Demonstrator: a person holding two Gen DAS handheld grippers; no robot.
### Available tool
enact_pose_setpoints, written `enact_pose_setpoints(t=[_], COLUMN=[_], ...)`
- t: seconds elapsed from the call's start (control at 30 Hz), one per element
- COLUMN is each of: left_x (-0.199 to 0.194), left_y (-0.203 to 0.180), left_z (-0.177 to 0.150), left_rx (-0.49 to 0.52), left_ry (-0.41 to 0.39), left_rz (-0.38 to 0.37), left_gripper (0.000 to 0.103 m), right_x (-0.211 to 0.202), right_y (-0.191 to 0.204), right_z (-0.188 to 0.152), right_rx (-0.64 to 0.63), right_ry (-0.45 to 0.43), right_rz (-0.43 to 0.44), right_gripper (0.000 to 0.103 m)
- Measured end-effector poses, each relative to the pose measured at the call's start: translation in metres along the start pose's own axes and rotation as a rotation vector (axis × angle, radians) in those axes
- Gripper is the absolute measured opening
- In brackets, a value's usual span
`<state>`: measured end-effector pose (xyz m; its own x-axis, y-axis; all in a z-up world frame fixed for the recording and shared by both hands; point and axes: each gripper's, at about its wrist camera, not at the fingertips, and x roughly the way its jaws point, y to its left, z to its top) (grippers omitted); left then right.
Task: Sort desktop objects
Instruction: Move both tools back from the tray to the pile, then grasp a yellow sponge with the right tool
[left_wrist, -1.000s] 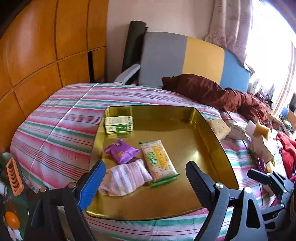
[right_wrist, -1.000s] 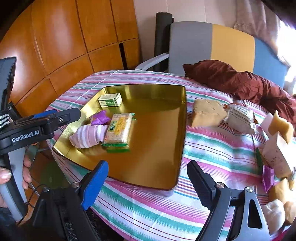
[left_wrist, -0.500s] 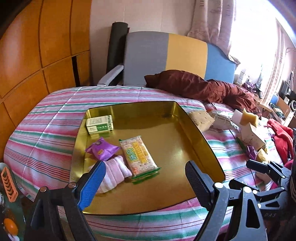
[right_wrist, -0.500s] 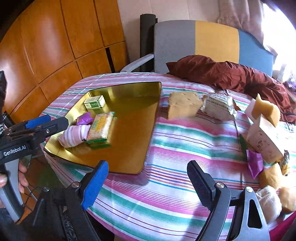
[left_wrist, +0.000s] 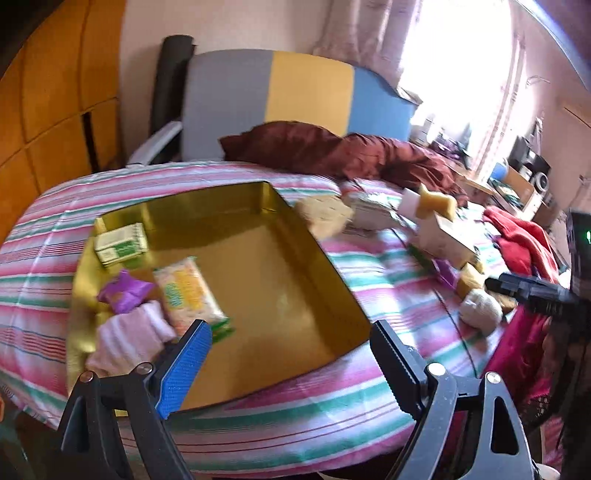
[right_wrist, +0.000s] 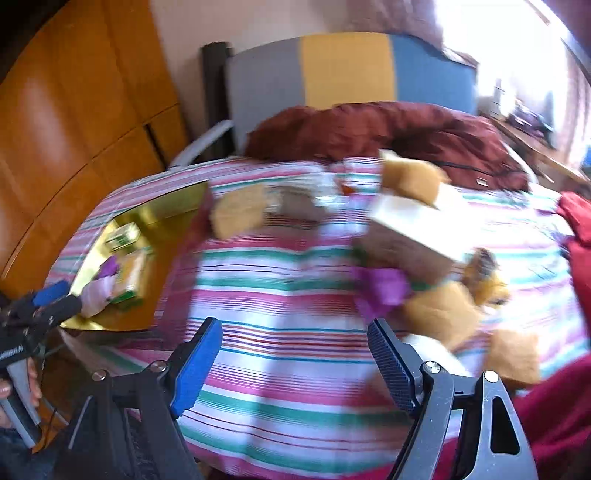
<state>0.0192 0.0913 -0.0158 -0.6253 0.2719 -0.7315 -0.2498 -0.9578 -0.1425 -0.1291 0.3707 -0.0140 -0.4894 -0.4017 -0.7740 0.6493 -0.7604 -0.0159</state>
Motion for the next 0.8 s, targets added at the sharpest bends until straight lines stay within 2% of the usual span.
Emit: enact_pose_setpoints(t=[0.13, 0.23, 0.4, 0.5, 0.57, 0.73, 0.8], left_x=[0.01, 0.021, 0.036, 0.043, 0.047, 0.062, 0.067], left_y=[-0.024, -0.05, -0.09, -0.112, -0.126, -0.155, -0.162], left_z=[0.001, 0.004, 0.008, 0.009, 0.009, 0.008, 0.008], left_rx=[0.056, 0.123, 0.209, 0.262, 0.306, 0.384, 0.402], left_ry=[0.032, 0.067, 0.111, 0.133, 0.145, 0.173, 0.174], left_rz=[-0.063, -0.125, -0.229, -0.273, -0.291, -0.348, -0.357], left_gripper=[0.089, 0.089, 0.089, 0.089, 0.089, 0.089, 0.089], right_x=[-0.019, -0.026, -0.019, 0.0, 0.014, 0.042, 0.048], right_y=[-0.048, -0.084, -0.151, -0.181, -0.191, -0.194, -0.193], right_z=[0.007, 0.012, 0.024, 0.024, 0.022, 0.019, 0.017], right_rx=[0.079, 0.118, 0.204, 0.244, 0.271, 0.243, 0.238], right_ry=[0.024, 0.091, 0.221, 0.322, 0.399, 0.512, 0.543], right_rz=[-0.109, -0.201, -0.263, -0.286, -0.256, -0.301, -0.278], right_gripper=[0.084, 0.087, 0.09, 0.088, 0.084, 0.084, 0.084])
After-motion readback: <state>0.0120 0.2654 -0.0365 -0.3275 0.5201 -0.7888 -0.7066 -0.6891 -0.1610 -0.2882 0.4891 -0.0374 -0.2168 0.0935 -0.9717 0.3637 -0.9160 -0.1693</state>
